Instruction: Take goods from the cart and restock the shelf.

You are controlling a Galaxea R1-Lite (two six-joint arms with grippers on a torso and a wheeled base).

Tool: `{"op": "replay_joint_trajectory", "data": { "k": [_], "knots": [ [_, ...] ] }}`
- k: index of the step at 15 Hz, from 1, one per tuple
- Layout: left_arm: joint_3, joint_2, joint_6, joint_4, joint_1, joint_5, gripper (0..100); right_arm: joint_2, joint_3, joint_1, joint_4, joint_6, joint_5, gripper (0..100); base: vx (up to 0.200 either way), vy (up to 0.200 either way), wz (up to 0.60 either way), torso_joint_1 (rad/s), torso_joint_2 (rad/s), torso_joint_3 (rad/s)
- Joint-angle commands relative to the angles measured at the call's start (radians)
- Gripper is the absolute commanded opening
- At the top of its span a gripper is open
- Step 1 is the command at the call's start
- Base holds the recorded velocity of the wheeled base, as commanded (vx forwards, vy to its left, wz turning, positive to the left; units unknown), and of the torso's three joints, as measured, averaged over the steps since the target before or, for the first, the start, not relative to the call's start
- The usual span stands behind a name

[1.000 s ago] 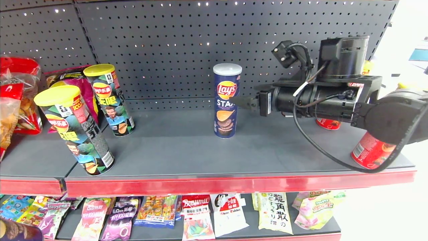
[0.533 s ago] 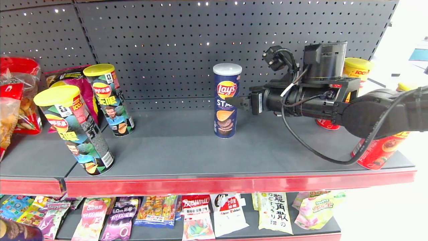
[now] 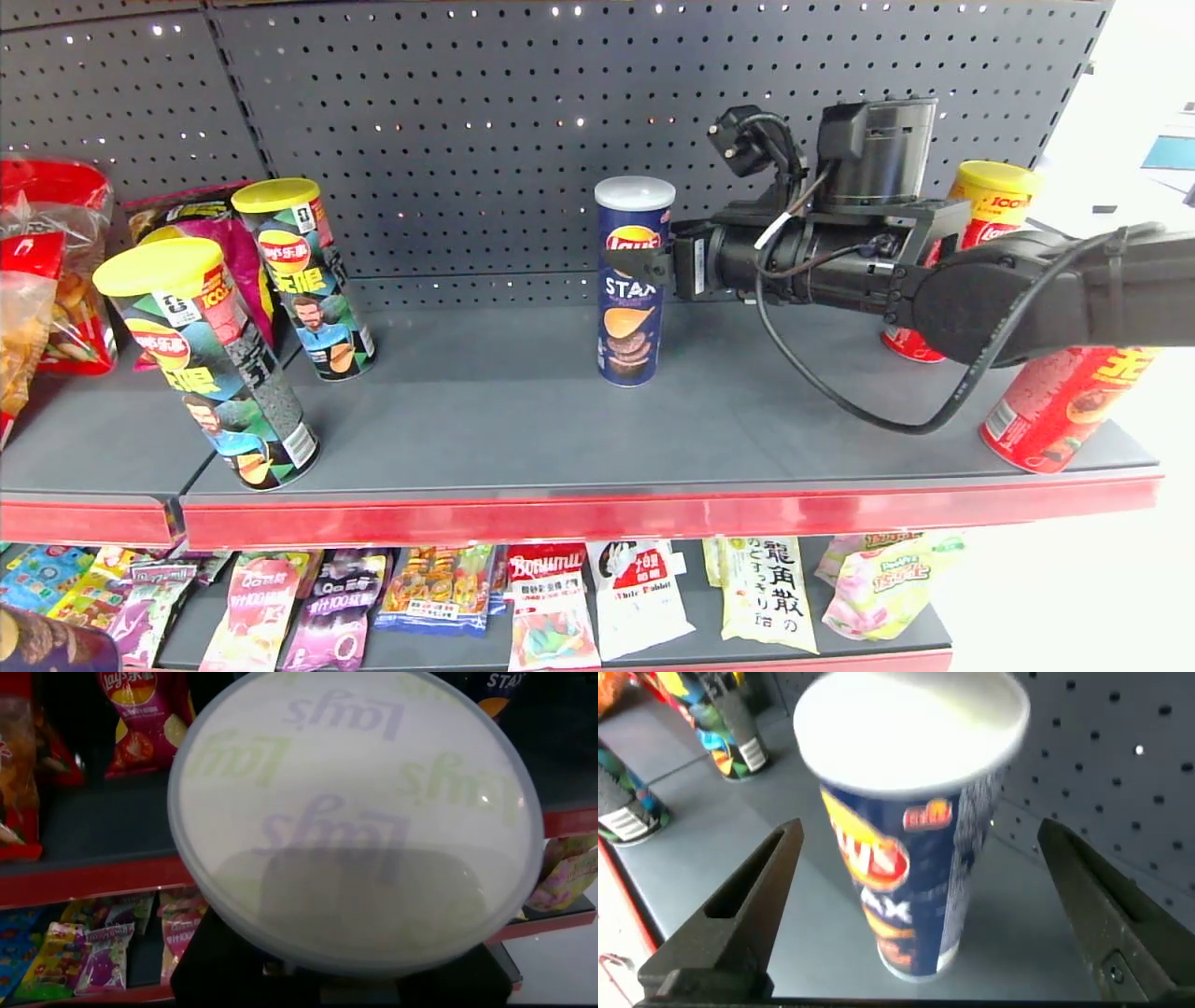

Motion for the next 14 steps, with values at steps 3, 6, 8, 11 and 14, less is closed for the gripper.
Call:
{"op": "replay_joint_trajectory", "data": {
  "k": [3, 6, 8, 11, 14],
  "knots": [
    [-0.003, 0.001, 0.0, 0.001, 0.0, 0.002, 0, 0.045, -0.046, 0.022, 0.0, 0.0, 0.001, 100, 0.0, 0.0, 0.0, 0.0, 0.0, 0.0],
    [-0.003, 0.003, 0.0, 0.001, 0.0, 0.002, 0, 0.054, -0.046, 0.022, 0.0, 0.0, -0.002, 0, 0.0, 0.0, 0.0, 0.0, 0.0, 0.0],
    [-0.003, 0.005, 0.0, 0.001, 0.0, 0.002, 0, 0.054, -0.044, 0.025, 0.0, 0.003, -0.004, 0, 0.0, 0.0, 0.0, 0.0, 0.0, 0.0],
    [-0.003, 0.001, 0.0, 0.001, 0.0, 0.002, 0, 0.048, -0.041, 0.026, 0.0, 0.004, -0.008, 0, 0.0, 0.0, 0.0, 0.0, 0.0, 0.0],
    [-0.003, -0.002, 0.0, 0.001, 0.0, 0.002, 0, -0.029, -0.009, 0.026, 0.009, 0.003, -0.048, 0, 0.0, 0.0, 0.0, 0.0, 0.0, 0.0]
  ]
}}
